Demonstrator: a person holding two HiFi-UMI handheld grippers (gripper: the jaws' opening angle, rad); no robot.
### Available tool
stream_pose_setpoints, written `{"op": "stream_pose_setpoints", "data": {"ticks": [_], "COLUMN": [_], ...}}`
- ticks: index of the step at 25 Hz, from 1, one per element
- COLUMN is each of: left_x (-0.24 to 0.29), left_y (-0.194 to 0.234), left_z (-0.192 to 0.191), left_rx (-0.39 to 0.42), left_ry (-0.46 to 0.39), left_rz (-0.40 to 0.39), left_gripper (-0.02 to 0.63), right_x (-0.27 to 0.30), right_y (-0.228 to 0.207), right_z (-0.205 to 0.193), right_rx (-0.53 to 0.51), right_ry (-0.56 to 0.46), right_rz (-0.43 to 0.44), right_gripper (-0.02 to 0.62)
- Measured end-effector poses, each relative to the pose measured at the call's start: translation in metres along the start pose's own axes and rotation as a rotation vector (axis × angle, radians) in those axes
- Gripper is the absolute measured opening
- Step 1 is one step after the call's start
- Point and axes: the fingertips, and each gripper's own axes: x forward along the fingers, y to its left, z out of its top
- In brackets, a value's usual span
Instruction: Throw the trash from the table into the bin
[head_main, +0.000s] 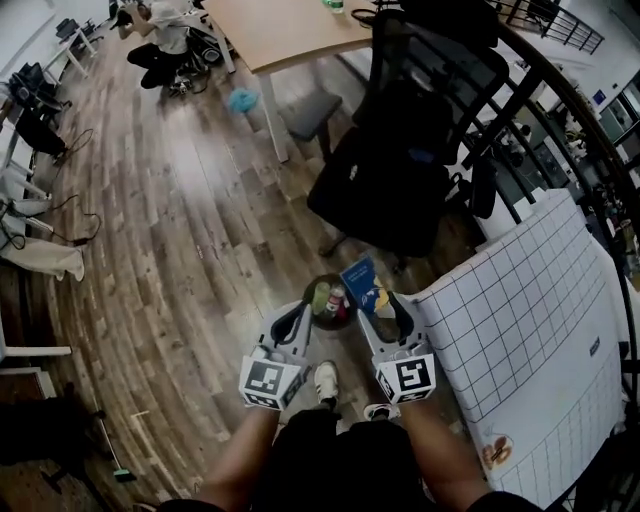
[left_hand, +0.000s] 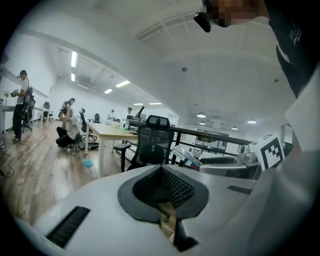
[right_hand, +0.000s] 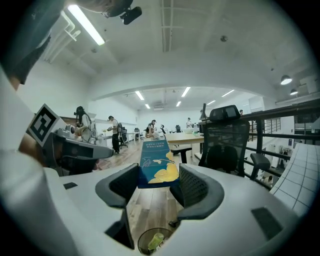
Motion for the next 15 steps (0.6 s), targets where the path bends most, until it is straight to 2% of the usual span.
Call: {"op": "stream_pose_setpoints", "data": {"ticks": [4,7,15], "left_x": [-0.003,-0.006,-0.001], "left_y": [0.020,0.033,0.055], "left_z": [-0.025,-0.047,-0.098], "left_rx": [-0.025,-0.015,-0.023], "left_ry": [0.030,0.063,0.128], "left_rz": [0.036,0.056,0.077], "left_gripper": [0.020,0.020,0.020], "right_x": [0.019,0.032,0.056], "right_y": [0.008,0.018,0.028], "right_z": [-0.029,-0.050,-0.105], "right_rx": [-0.009,0.001,0.003], "right_ry": [0.061,0.095,0.186], "right_rz": [0.029,0.050,0.071], "right_gripper": [0.270,0.270,0.270]}}
